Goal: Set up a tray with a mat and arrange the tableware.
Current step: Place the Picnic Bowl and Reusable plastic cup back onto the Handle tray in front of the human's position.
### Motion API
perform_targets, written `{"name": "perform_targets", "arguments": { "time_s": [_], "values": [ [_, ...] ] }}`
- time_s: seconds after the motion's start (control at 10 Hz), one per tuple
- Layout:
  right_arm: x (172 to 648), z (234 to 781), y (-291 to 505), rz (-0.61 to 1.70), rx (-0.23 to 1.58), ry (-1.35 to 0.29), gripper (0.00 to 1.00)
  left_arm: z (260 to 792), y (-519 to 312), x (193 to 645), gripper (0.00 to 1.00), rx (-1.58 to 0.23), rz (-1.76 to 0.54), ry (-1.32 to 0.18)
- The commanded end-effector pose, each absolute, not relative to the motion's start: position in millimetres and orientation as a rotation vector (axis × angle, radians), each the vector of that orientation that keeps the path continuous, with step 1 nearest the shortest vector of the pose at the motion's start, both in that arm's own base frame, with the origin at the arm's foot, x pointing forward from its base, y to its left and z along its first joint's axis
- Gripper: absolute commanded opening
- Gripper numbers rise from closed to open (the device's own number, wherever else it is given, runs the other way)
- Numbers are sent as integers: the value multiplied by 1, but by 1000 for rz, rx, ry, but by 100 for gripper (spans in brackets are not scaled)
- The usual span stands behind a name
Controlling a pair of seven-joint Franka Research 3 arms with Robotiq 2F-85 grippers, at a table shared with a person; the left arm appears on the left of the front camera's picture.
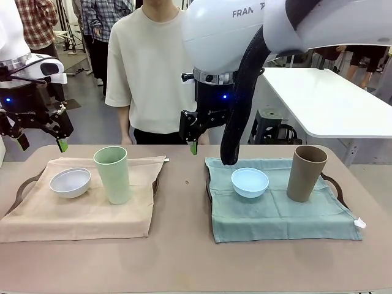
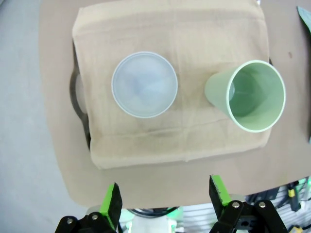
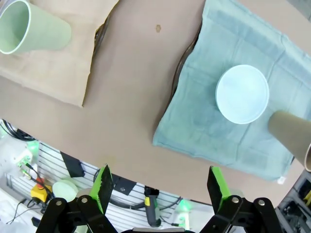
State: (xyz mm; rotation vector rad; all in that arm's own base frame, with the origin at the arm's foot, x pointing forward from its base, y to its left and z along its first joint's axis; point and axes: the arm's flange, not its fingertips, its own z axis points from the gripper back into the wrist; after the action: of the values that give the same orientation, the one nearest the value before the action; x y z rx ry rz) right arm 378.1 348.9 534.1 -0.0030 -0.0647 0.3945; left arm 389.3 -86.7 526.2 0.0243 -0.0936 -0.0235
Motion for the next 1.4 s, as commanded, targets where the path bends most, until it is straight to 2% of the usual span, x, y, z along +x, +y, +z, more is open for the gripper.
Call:
{"name": "perform_targets", "arguments": {
  "time_s": [0.0,0.2,0.5,0.9,1.0,1.1,1.3],
  "values": [
    [392,534,302,333,41,-75,100,530,-67,398,94,-51,-16,-45],
    [395,544,230,202,114,-92,100,538,-34,406,94,-129,-68,-10],
    [370,557,103,73,272,-137,100,543,-18,402,94,-263,-170,15],
    [343,573,-31,-51,374,-220,100,536,-3,399,94,-307,-195,53],
    [343,576,-42,-69,382,-221,100,535,-4,397,94,-299,-187,64],
    [344,574,-17,-57,333,-208,100,533,-8,392,94,-212,-132,-7],
    [344,574,-17,-57,333,-208,100,533,-6,396,94,-279,-179,51]
  ]
}}
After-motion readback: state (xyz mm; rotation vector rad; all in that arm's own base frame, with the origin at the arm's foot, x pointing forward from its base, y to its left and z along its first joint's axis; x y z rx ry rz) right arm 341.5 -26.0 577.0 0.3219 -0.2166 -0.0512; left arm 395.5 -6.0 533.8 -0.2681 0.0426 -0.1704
